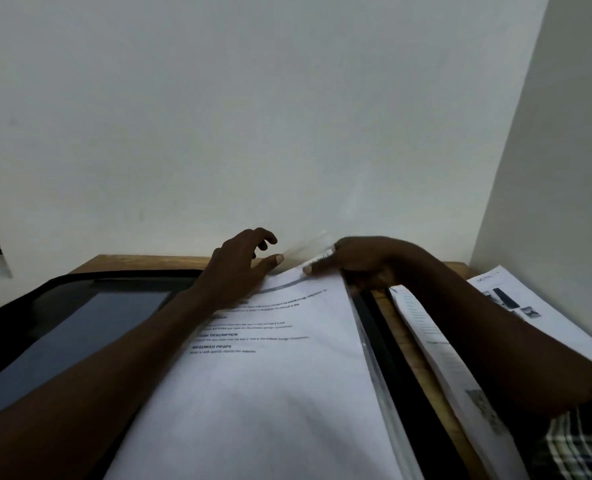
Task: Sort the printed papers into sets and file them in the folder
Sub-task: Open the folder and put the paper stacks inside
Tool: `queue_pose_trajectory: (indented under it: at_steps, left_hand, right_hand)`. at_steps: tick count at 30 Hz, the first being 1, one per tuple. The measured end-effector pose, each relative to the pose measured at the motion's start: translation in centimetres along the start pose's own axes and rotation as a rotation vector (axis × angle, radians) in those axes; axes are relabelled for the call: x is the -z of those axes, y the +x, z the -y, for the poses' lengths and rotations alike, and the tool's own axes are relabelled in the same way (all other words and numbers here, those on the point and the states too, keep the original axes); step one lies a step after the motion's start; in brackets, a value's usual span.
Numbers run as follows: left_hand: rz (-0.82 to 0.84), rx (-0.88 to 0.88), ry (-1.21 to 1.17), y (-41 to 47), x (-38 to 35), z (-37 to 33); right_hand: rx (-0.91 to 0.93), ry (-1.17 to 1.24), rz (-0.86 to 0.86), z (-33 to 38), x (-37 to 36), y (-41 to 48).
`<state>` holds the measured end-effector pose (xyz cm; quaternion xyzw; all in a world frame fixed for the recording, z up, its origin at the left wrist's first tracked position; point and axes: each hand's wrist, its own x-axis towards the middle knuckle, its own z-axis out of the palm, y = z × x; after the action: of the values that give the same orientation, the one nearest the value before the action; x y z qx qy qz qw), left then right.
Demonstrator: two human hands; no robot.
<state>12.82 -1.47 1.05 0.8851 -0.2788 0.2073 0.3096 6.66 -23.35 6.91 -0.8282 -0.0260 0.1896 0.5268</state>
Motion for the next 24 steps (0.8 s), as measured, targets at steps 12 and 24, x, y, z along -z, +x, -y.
queue_pose_trajectory:
  at_steps: [12, 24]
  left_hand:
    - [0.444, 0.141, 0.128, -8.9, 5.7, -3.4]
    - [0.526, 0.229, 0.170, -16.6, 9.6, -7.1]
  right_hand:
    - [-0.120, 0.226, 0.160, -3.3, -6.8, -11.2]
    - [-0.029, 0.365, 0.165, -0.8, -11.2, -20.3]
